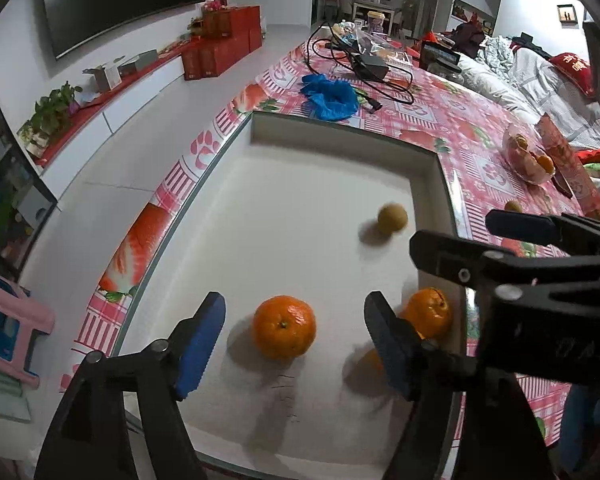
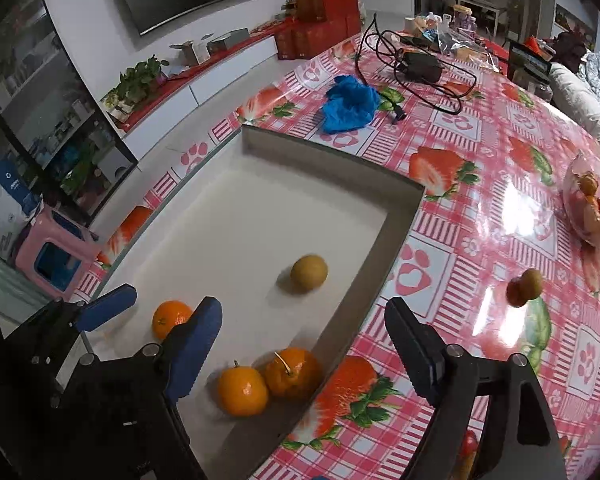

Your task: Organize fruits

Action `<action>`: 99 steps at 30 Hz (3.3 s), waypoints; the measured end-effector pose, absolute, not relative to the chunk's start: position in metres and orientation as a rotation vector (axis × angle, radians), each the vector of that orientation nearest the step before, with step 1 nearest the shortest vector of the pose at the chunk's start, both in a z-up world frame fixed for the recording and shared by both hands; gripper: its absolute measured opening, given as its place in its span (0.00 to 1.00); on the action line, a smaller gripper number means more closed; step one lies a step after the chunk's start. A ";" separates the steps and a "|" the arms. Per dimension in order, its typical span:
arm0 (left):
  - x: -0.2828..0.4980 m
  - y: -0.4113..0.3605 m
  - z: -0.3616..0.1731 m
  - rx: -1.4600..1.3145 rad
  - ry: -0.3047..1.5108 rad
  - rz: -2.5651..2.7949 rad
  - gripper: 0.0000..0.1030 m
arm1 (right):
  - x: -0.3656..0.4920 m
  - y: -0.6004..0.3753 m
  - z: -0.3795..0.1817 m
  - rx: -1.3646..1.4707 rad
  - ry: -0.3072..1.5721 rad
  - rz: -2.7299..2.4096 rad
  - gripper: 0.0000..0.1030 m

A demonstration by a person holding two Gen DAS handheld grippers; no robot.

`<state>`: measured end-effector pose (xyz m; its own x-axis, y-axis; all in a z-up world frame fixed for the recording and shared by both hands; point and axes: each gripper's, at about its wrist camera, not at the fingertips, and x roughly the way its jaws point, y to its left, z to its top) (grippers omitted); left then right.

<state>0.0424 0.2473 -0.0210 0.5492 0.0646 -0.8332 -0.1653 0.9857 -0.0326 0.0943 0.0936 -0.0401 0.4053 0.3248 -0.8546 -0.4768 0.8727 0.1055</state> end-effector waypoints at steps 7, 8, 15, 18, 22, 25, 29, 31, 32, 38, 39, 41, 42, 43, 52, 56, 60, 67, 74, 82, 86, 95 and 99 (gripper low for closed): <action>0.041 0.227 -0.008 -0.080 0.960 0.107 0.76 | 0.092 0.061 -0.029 -0.131 1.021 0.455 0.92; 0.042 0.222 -0.006 -0.075 0.958 0.099 0.76 | 0.092 0.054 -0.029 -0.128 1.020 0.440 1.00; 0.042 0.169 0.003 0.001 0.947 0.002 0.76 | 0.087 -0.014 -0.017 -0.066 0.992 0.350 1.00; 0.042 0.142 0.003 0.035 0.947 -0.049 0.76 | 0.084 -0.050 -0.018 -0.043 0.990 0.281 1.00; 0.048 0.105 -0.002 0.073 0.964 -0.119 0.76 | 0.078 -0.100 -0.027 0.015 1.013 0.189 1.00; 0.055 0.084 -0.013 0.090 0.990 -0.150 0.76 | 0.071 -0.129 -0.035 0.054 1.029 0.150 1.00; 0.061 0.069 -0.028 0.104 1.008 -0.158 0.76 | 0.061 -0.157 -0.040 0.082 1.032 0.127 1.00; 0.061 0.064 -0.033 0.117 1.012 -0.173 0.76 | 0.054 -0.171 -0.042 0.095 1.030 0.119 1.00; 0.060 0.063 -0.034 0.122 1.010 -0.179 0.76 | 0.051 -0.175 -0.043 0.100 1.029 0.116 1.00; 0.058 0.060 -0.040 0.135 1.005 -0.211 0.76 | 0.017 -0.174 -0.057 0.041 1.008 0.214 1.00; 0.059 0.059 -0.041 0.134 1.009 -0.215 0.76 | 0.012 -0.170 -0.061 0.011 1.006 0.224 1.00; 0.064 0.054 -0.044 0.134 1.023 -0.223 0.76 | -0.001 -0.160 -0.070 -0.055 0.995 0.254 1.00; 0.067 0.051 -0.046 0.133 1.028 -0.226 0.76 | -0.006 -0.156 -0.073 -0.075 0.991 0.267 1.00; 0.070 0.048 -0.049 0.135 1.038 -0.229 0.76 | -0.012 -0.151 -0.077 -0.104 0.983 0.282 1.00; 0.081 0.043 -0.065 0.135 1.058 -0.187 0.75 | -0.011 -0.125 -0.084 -0.169 0.951 0.321 1.00; 0.082 0.039 -0.063 0.147 1.053 -0.207 0.64 | -0.003 -0.111 -0.087 -0.183 0.939 0.339 0.97; 0.081 0.034 -0.061 0.158 1.053 -0.236 0.40 | 0.003 -0.099 -0.092 -0.204 0.949 0.356 0.72; 0.077 0.045 -0.058 0.128 1.060 -0.211 0.23 | 0.006 -0.103 -0.090 -0.175 0.949 0.352 0.33; 0.068 0.070 -0.036 0.043 1.030 -0.194 0.23 | 0.009 -0.122 -0.084 -0.068 0.980 0.341 0.33; 0.061 0.095 -0.007 -0.010 0.974 -0.174 0.23 | 0.009 -0.129 -0.074 -0.026 0.982 0.331 0.33; 0.059 0.105 0.000 -0.026 0.964 -0.157 0.23 | 0.012 -0.128 -0.064 -0.001 0.979 0.337 0.33; 0.054 0.136 0.013 -0.063 0.939 -0.109 0.23 | 0.025 -0.102 -0.042 -0.004 0.967 0.381 0.33; 0.054 0.156 0.016 -0.085 0.932 -0.075 0.23 | 0.030 -0.085 -0.034 -0.021 0.960 0.404 0.33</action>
